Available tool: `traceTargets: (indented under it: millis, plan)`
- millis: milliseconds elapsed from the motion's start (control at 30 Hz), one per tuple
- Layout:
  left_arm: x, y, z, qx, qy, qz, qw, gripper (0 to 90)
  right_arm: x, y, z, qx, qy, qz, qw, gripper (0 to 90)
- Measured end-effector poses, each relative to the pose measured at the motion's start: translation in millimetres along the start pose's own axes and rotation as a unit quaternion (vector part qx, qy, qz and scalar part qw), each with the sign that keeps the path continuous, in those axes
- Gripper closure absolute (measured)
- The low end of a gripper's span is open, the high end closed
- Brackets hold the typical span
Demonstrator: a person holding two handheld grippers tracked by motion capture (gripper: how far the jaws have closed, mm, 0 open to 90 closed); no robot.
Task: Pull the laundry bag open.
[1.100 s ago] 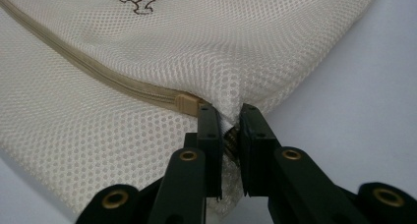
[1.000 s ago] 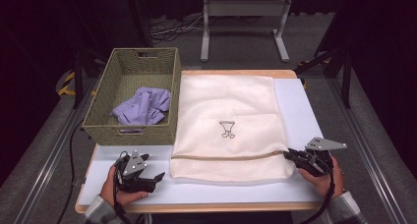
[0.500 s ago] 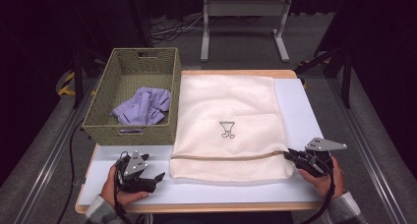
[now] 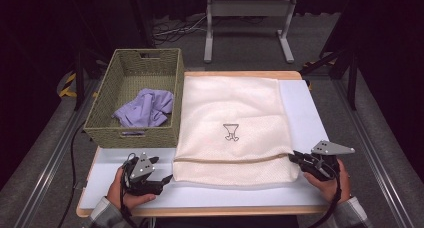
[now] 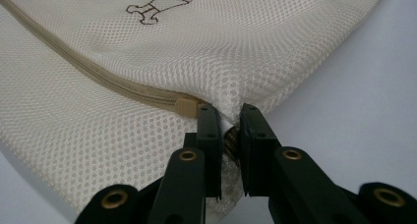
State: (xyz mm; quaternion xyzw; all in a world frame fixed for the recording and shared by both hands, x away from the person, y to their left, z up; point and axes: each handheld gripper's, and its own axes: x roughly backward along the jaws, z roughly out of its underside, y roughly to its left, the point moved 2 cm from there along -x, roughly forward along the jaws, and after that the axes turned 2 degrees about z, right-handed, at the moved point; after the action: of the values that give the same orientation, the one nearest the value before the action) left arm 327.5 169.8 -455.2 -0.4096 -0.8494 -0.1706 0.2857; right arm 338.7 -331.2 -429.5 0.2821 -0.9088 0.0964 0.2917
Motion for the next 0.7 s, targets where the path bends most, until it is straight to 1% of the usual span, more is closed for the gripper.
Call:
traceTargets:
  millis: [33, 67, 100, 133, 167, 200, 233, 267, 300, 333, 367, 400, 433, 500, 533, 600, 633, 667, 700]
  plan:
    - [-1.7, -1.3, -5.4, -0.002, -0.004, 0.005, 1.0000, 28.5, 1.4, 1.1, -0.8, 0.000, -0.004, 0.001, 1.0000, 81.2]
    - [-4.6, -3.5, -12.4, -0.009, -0.010, 0.019, 0.9997, 37.6, 3.7, 3.2, -1.0, 0.004, -0.009, 0.001, 1.0000, 81.2]
    - [-7.0, -5.1, -16.6, -0.013, -0.013, 0.024, 0.9995, 37.6, 3.7, 3.2, -1.0, 0.004, -0.009, 0.001, 1.0000, 81.2]
    - [-14.5, -11.4, -26.8, -0.027, -0.009, 0.044, 0.9986, 42.7, 5.4, 4.7, -1.0, 0.006, -0.012, 0.001, 0.9999, 81.2]
    - [-19.1, -15.6, -32.2, -0.034, -0.007, 0.052, 0.9980, 46.0, 6.3, 5.4, -1.2, 0.006, -0.013, 0.000, 0.9999, 81.2]
    - [-19.1, -15.6, -32.2, -0.034, -0.007, 0.052, 0.9980, 47.7, 7.1, 5.7, -1.7, 0.007, -0.016, 0.001, 0.9998, 81.2]
    - [-29.2, -24.0, -45.9, -0.059, -0.001, 0.068, 0.9960, 53.3, 7.6, 6.3, -2.0, 0.008, -0.018, 0.002, 0.9998, 81.2]
    - [-34.5, -28.1, -53.7, -0.069, 0.000, 0.077, 0.9947, 57.6, 7.9, 6.8, -2.1, 0.008, -0.018, 0.002, 0.9998, 81.2]
    - [-34.5, -28.1, -53.7, -0.069, 0.000, 0.077, 0.9947, 59.5, 7.9, 6.8, -2.1, 0.008, -0.018, 0.002, 0.9998, 81.2]
    - [-40.1, -32.2, -61.8, -0.076, -0.001, 0.082, 0.9937, 59.5, 7.9, 7.0, -2.2, 0.010, -0.018, 0.001, 0.9998, 81.2]
    - [-47.2, -37.3, -71.9, -0.091, 0.000, 0.095, 0.9913, 64.8, 7.9, 7.0, -2.3, 0.010, -0.018, 0.002, 0.9998, 81.1]
    - [-54.8, -43.9, -81.5, -0.099, -0.001, 0.109, 0.9892, 70.6, 7.9, 7.0, -2.5, 0.011, -0.019, 0.002, 0.9998, 81.1]
    - [-59.3, -47.8, -87.1, -0.108, 0.001, 0.116, 0.9873, 74.1, 7.9, 7.3, -2.7, 0.012, -0.019, 0.001, 0.9998, 81.1]
    - [-74.6, -61.2, -103.1, -0.129, 0.004, 0.136, 0.9823, 79.8, 8.4, 7.8, -3.2, 0.012, -0.019, 0.001, 0.9997, 81.1]
    - [-84.3, -68.0, -111.7, -0.137, 0.002, 0.149, 0.9793, 81.3, 8.7, 8.0, -3.5, 0.013, -0.020, 0.000, 0.9997, 81.1]
    - [-99.6, -77.0, -123.0, -0.144, 0.005, 0.168, 0.9752, 82.0, 8.9, 8.3, -4.0, 0.014, -0.022, 0.001, 0.9997, 81.2]
    - [-108.2, -81.9, -129.1, -0.152, 0.011, 0.176, 0.9726, 82.0, 8.8, 8.4, -4.2, 0.013, -0.022, 0.001, 0.9997, 81.2]
    - [-118.4, -88.2, -136.1, -0.153, 0.015, 0.182, 0.9713, 81.9, 8.7, 8.7, -4.4, 0.014, -0.022, 0.001, 0.9997, 81.2]
    - [-126.0, -93.1, -141.6, -0.157, 0.021, 0.190, 0.9689, 80.8, 8.7, 9.1, -4.6, 0.015, -0.022, 0.002, 0.9996, 81.2]
